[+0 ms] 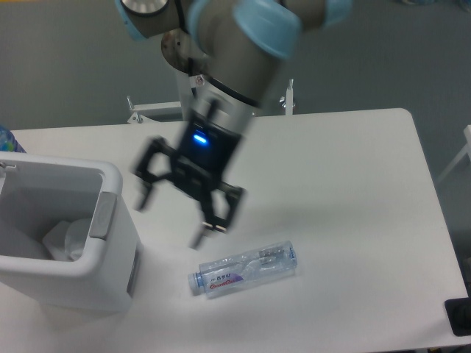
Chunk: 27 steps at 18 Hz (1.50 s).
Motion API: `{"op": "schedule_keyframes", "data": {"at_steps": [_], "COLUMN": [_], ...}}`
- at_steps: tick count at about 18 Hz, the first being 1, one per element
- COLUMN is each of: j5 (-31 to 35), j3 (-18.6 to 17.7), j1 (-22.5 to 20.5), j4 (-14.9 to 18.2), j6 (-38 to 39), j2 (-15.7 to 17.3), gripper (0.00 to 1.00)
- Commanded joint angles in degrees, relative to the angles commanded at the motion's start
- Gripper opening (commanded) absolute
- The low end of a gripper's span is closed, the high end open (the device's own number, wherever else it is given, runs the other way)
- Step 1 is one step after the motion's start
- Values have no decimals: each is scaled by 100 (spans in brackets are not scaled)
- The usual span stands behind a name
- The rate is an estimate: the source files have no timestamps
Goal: Place the trash in the trash can
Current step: 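Move the gripper back down over the clear plastic bottle, then grasp the plastic bottle around its middle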
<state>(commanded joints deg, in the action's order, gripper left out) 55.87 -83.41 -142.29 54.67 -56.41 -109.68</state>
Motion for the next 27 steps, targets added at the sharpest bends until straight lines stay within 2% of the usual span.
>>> {"op": "schedule_keyframes", "data": {"at_steps": [3, 7, 14, 20, 27], "j5": [933, 1399, 2639, 2842, 2842], "j3": [-61, -70, -202, -606, -615], "j1": [17, 219, 711, 975, 993], "j4": [44, 44, 53, 53, 44], "j6": [-414, -520, -916, -1267, -1347], "j2": [-246, -651, -1108, -1117, -1214], "gripper": [100, 100, 100, 100, 100]}}
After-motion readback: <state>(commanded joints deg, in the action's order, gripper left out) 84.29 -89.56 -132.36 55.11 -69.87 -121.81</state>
